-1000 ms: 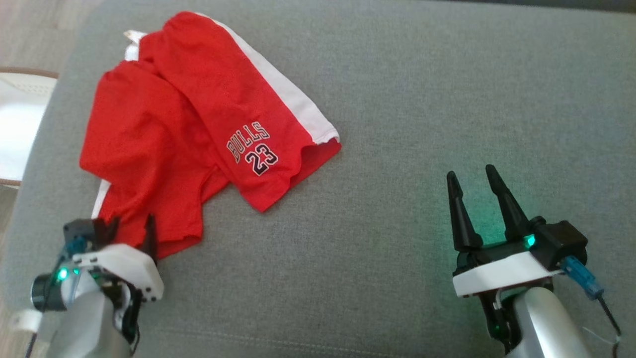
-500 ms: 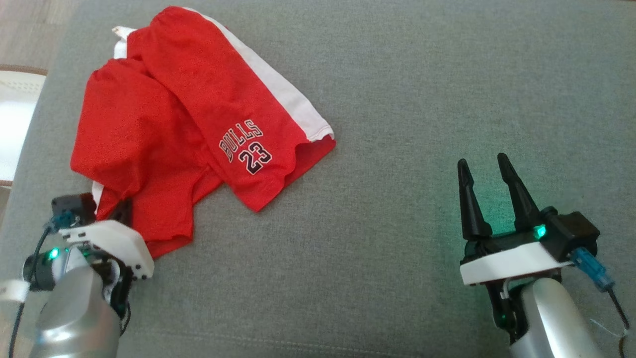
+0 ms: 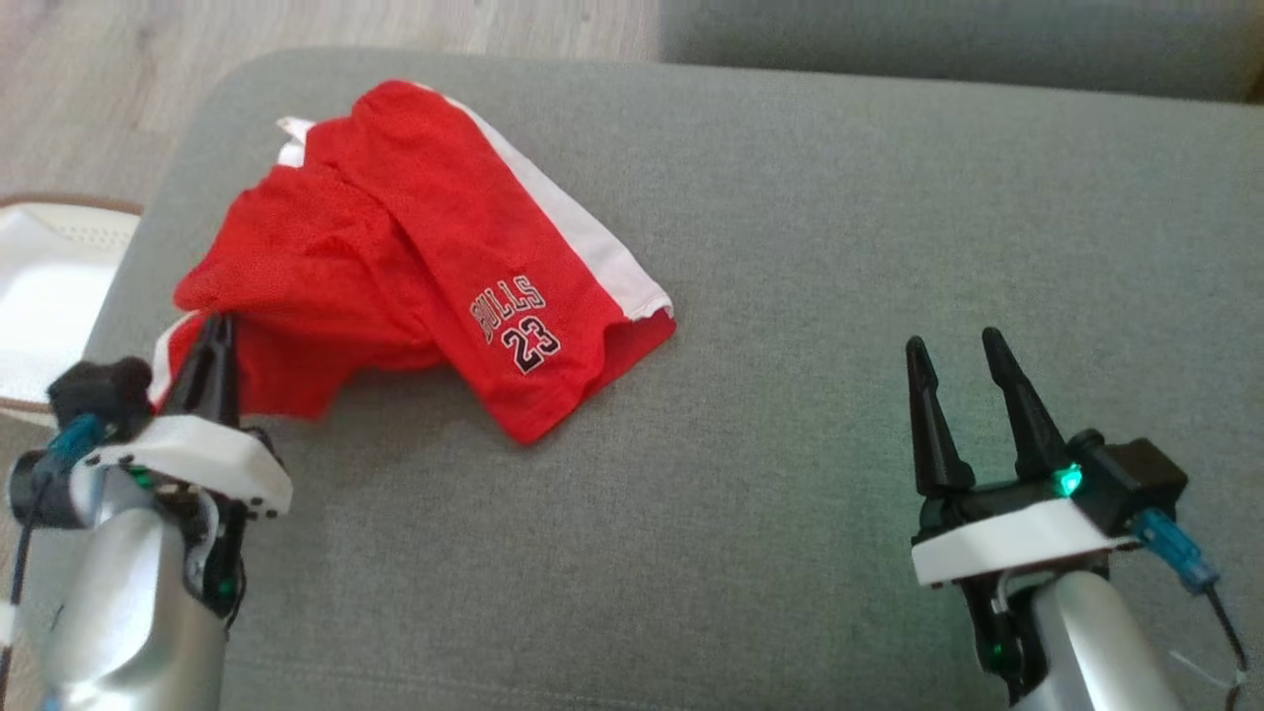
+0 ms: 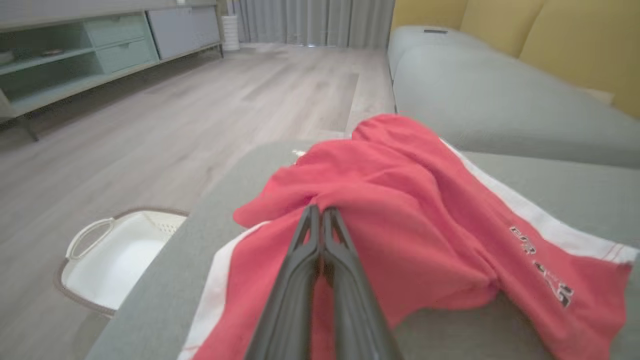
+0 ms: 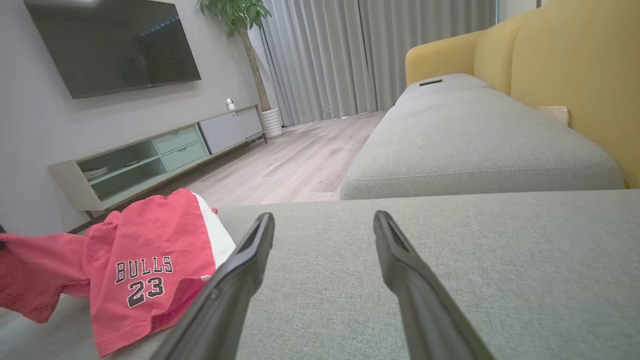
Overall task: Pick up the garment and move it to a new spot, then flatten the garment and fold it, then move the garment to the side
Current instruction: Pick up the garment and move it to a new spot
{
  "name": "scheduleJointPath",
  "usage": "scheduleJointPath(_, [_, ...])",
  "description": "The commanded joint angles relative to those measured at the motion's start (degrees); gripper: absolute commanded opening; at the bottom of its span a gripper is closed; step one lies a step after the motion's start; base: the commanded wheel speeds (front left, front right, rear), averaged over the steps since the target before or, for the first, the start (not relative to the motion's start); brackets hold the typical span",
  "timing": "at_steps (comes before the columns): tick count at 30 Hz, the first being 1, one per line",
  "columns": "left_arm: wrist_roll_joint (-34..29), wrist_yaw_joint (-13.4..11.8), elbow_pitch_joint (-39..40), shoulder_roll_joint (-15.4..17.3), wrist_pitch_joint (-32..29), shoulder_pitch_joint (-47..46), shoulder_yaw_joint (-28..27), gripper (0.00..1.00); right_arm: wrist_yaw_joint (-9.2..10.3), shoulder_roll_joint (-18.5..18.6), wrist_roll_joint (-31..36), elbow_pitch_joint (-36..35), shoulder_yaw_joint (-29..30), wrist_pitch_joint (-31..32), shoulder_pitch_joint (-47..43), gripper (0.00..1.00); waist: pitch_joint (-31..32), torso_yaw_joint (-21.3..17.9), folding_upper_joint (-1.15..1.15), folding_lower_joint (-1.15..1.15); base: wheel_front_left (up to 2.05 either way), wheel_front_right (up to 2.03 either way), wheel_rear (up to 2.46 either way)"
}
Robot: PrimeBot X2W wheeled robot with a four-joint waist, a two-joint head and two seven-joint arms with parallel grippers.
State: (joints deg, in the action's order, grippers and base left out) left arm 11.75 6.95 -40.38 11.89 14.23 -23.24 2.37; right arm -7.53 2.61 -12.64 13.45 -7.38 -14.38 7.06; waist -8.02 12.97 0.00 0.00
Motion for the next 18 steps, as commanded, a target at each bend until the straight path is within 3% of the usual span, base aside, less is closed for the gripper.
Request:
scheduleJointPath(1, [0.28,-0.73,5.39,2.31,0.74,0.61,-2.94,0.0,0.04,0.27,-0.57,-1.62,-1.73,-0.62,-0.12,1.0,1.67,-0.01,0.0,0.0,0.0,0.0,0.0])
scheduleJointPath(11, [0.02,-1.1,31.46,-0.89,0.76,6.67,-5.86,0.0,0.04,0.27,-2.34,-1.63,-2.46,-0.62,-1.39,1.0,5.26,-2.06,0.0,0.0,0.0,0.0,0.0])
scheduleJointPath(18, [-1.21,-0.59,39.94,-3.03,0.76,5.0,-3.46,0.0,0.04,0.27,-2.61,-2.18,-2.66,-0.62,-0.59,1.0,4.4,-5.4,0.0,0.0,0.0,0.0,0.0])
